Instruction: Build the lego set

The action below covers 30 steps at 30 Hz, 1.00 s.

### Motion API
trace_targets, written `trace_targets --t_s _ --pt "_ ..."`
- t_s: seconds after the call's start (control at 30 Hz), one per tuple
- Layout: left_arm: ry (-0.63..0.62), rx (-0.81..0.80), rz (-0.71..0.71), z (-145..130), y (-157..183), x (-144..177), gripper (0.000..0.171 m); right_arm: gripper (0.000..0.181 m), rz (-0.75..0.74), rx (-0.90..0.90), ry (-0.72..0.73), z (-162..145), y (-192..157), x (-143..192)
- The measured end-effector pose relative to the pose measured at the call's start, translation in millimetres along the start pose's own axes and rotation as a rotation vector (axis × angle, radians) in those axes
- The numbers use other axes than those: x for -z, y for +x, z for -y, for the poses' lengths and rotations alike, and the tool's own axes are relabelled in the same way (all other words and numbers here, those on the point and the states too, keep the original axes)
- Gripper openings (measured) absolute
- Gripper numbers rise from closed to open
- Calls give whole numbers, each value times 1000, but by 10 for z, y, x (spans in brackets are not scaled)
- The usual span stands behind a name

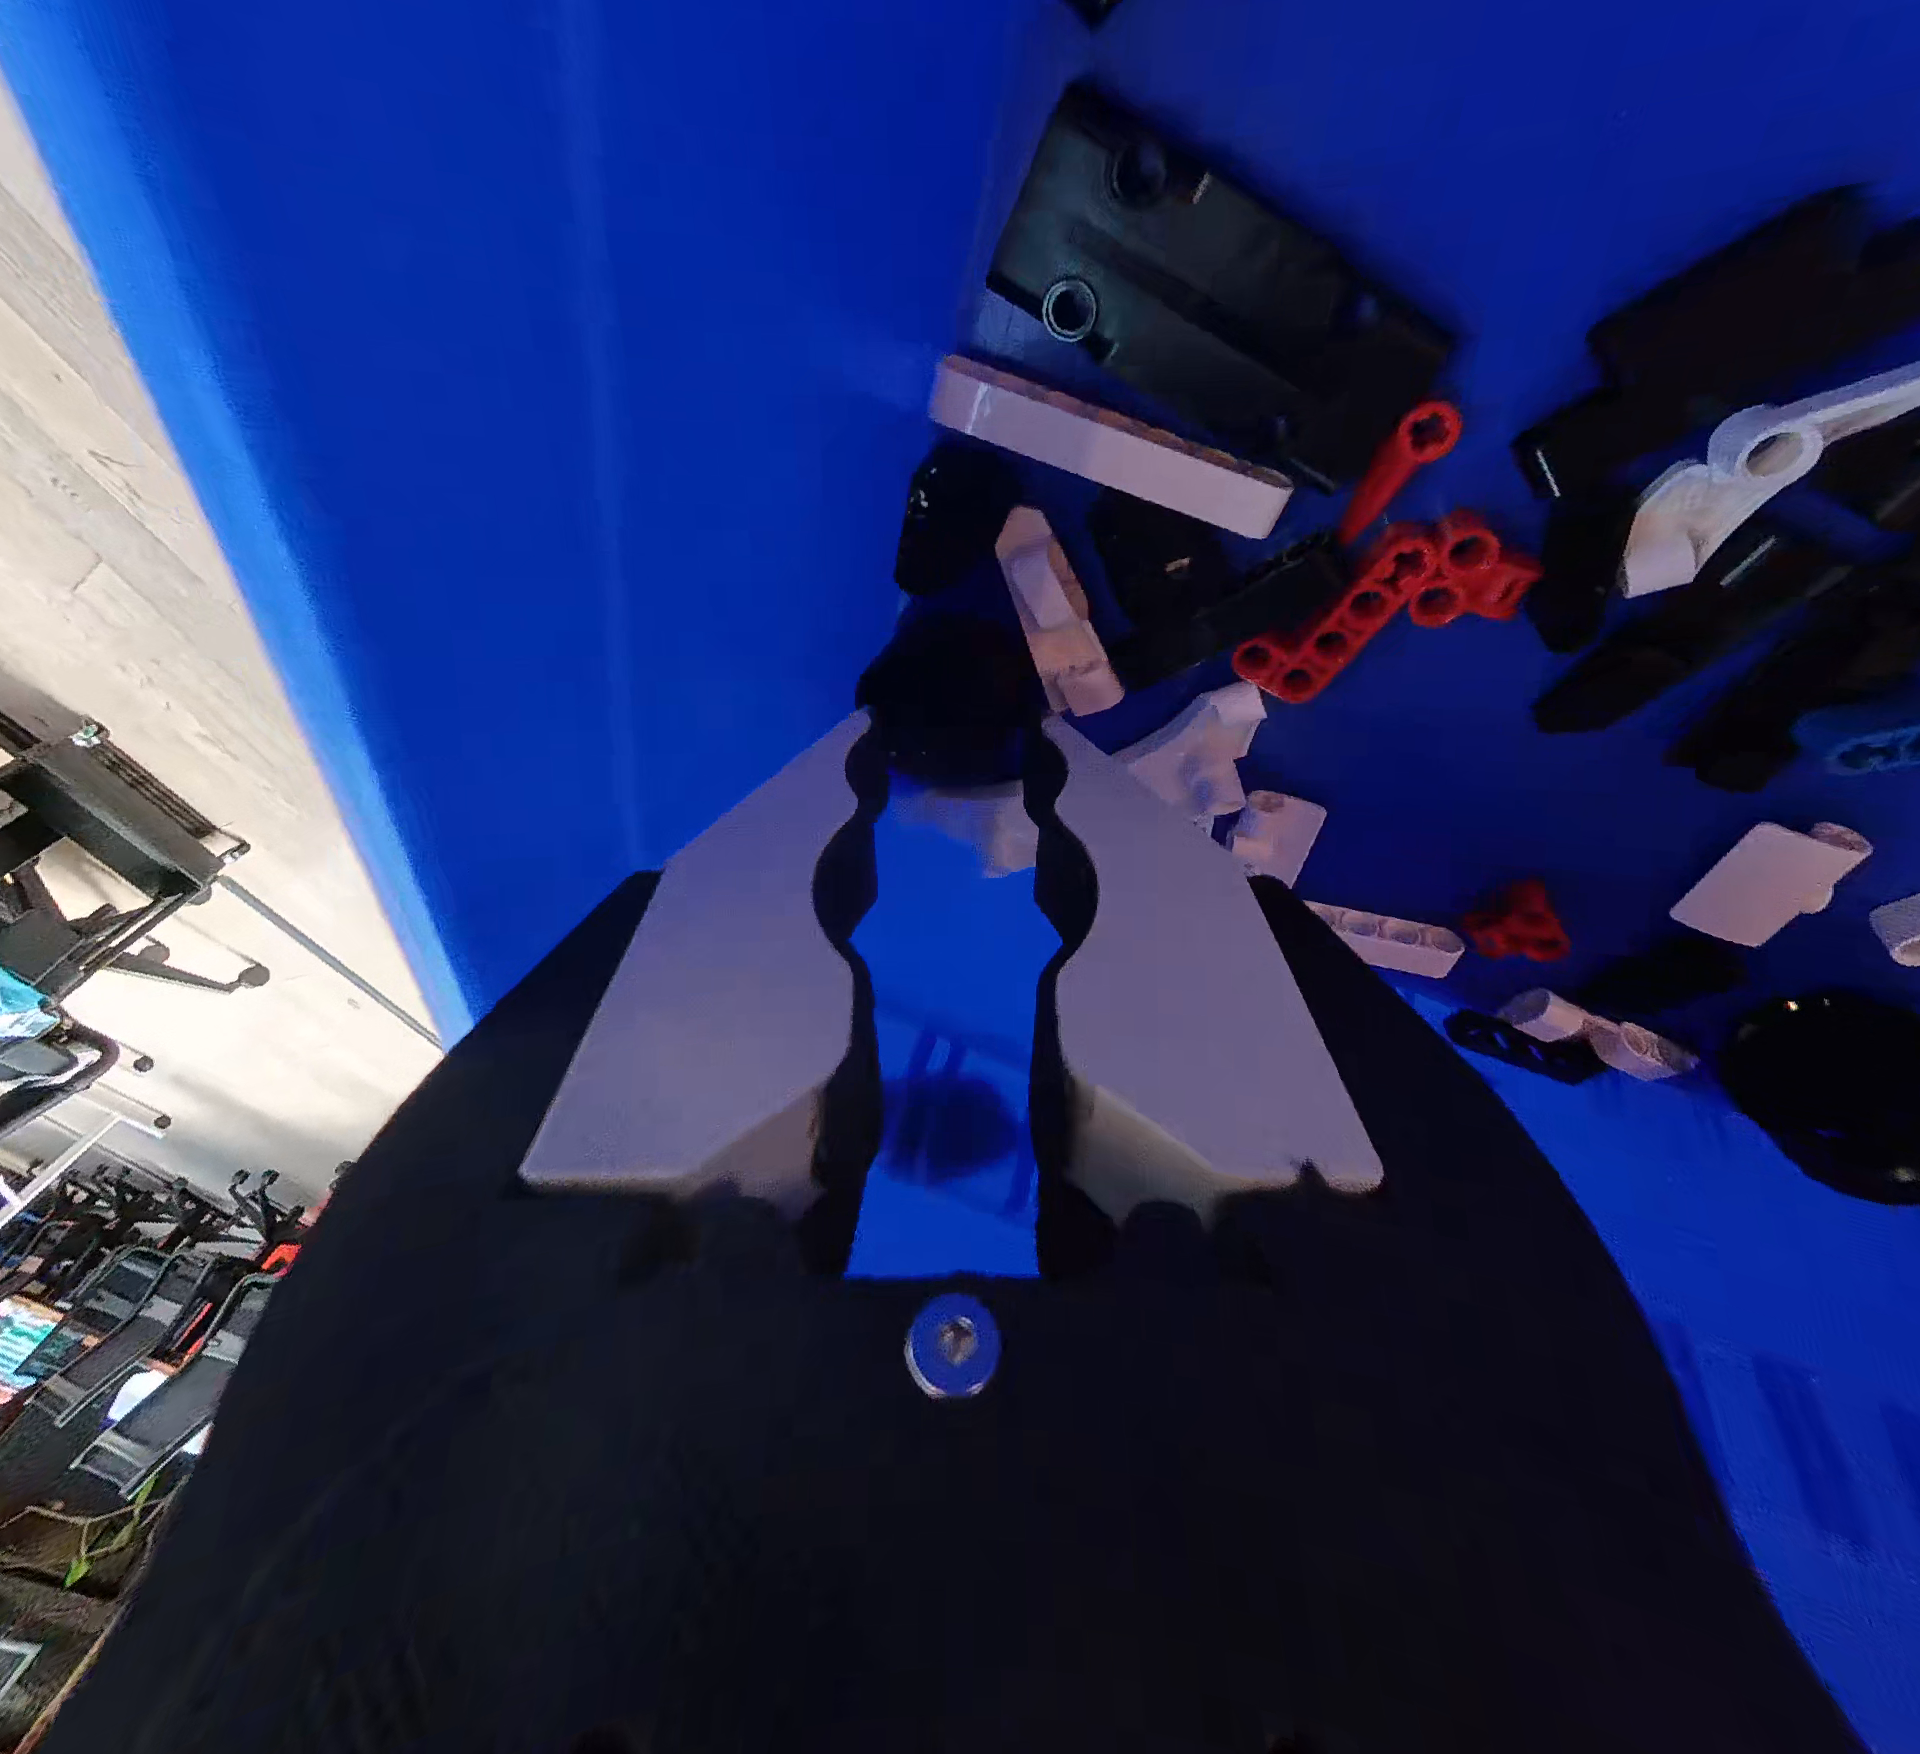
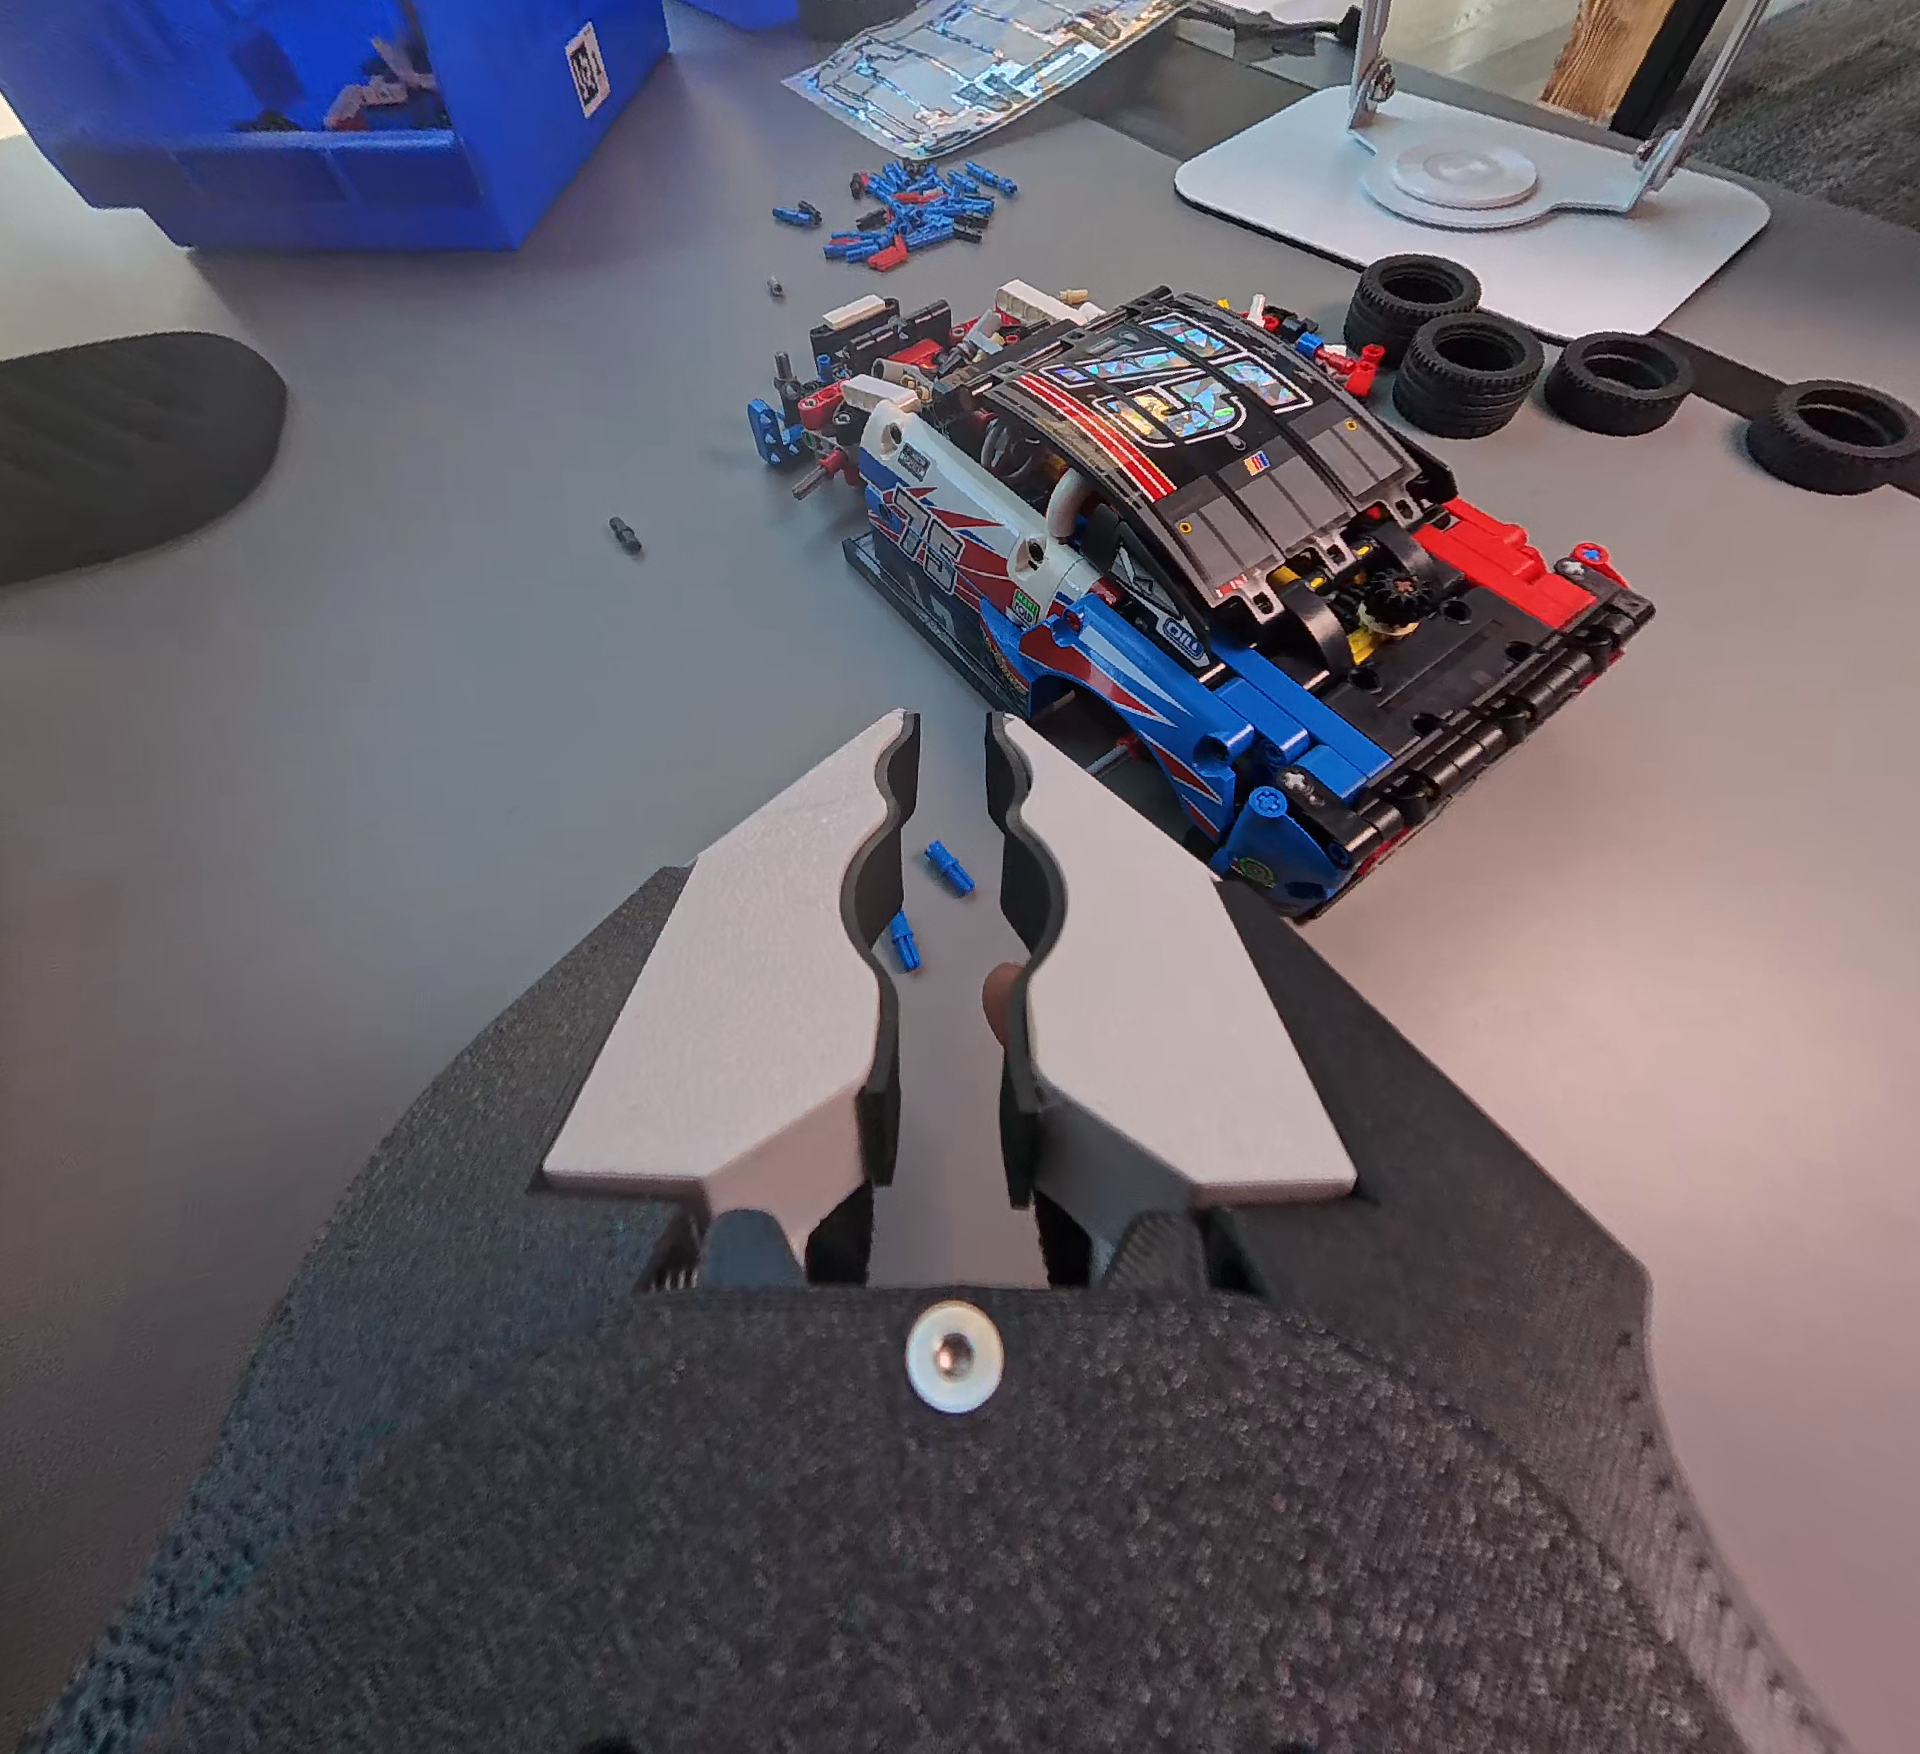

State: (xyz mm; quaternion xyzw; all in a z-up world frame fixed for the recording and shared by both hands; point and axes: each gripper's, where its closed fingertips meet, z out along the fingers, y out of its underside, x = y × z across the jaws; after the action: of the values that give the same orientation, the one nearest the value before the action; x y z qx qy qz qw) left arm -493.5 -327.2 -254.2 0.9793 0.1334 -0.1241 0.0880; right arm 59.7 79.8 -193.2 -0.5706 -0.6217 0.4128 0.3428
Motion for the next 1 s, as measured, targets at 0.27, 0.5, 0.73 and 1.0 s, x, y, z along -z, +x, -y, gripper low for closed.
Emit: trace_targets --t_s 0.27,0.5,0.73,1.0 --pt "75 -52 -53 25 150 171 23 10 -9 -9 2 -9 38 10" --pt "245 -148 -195 125 611 624 23 10 -1 -16 15 14 40 -32" --pt "243 -284 -236 163 1062 713 23 10 17 -1 15 15 -29 -70" --pt "192 -377 -292 136 1353 696 23 10 7 -7 26 4 -29 -17"
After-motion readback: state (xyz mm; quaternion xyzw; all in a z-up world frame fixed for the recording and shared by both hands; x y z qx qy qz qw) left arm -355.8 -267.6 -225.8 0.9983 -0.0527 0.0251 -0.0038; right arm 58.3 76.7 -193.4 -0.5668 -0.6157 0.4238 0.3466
